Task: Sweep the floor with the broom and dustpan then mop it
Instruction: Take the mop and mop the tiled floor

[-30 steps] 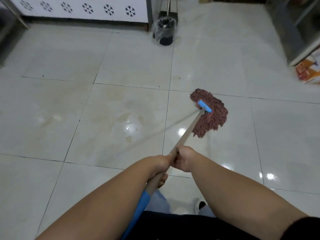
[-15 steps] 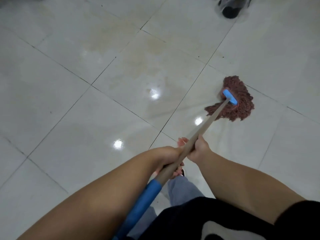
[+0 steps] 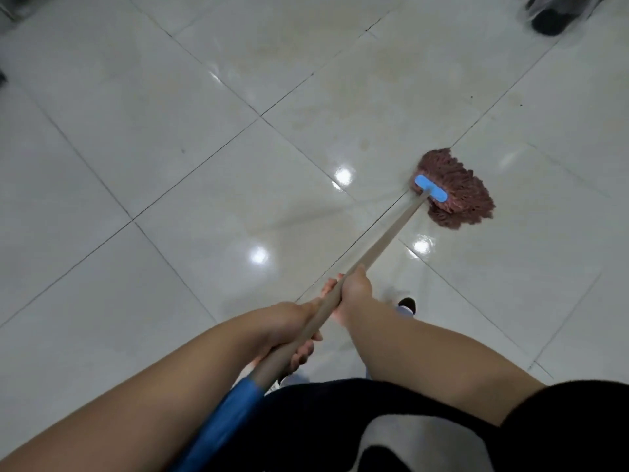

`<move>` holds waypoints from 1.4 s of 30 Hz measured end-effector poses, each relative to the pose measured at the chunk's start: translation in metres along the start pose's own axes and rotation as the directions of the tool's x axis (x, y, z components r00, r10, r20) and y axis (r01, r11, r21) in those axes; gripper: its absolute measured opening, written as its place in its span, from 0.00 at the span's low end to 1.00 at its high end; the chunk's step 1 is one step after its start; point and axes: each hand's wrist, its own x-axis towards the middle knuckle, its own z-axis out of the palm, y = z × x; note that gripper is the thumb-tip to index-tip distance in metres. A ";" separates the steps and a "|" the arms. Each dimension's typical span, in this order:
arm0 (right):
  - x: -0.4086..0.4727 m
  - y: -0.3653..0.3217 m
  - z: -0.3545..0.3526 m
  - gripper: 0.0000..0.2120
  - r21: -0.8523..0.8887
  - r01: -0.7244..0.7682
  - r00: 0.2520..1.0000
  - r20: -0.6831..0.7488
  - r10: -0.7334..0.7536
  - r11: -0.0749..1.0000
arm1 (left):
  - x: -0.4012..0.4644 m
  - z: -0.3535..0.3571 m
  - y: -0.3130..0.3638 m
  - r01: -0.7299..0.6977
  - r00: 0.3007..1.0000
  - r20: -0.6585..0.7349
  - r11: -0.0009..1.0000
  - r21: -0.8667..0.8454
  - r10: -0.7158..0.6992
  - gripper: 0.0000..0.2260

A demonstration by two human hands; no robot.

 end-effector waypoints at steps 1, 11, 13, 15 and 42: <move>-0.004 0.027 0.007 0.21 -0.011 -0.015 1.000 -0.003 0.015 1.000 | -0.005 -0.013 -0.025 0.002 1.000 0.004 0.999 -0.036 -0.002 0.24; -0.026 0.161 0.035 0.22 -0.153 -0.165 0.986 -0.049 0.159 0.974 | -0.031 -0.077 -0.152 0.136 0.990 0.046 0.990 -0.048 -0.134 0.29; -0.022 0.156 0.033 0.22 -0.133 -0.121 0.991 -0.077 0.111 0.984 | -0.021 -0.066 -0.147 0.071 0.997 0.010 0.998 -0.002 -0.071 0.29; -0.017 0.146 0.027 0.21 -0.131 -0.084 0.991 -0.113 0.070 0.988 | -0.013 -0.054 -0.138 0.055 0.998 -0.020 0.998 0.017 -0.054 0.27; 0.017 -0.312 0.099 0.14 0.094 0.060 0.998 0.002 -0.061 0.994 | 0.046 0.034 0.371 0.096 0.986 -0.159 0.966 0.240 -0.059 0.30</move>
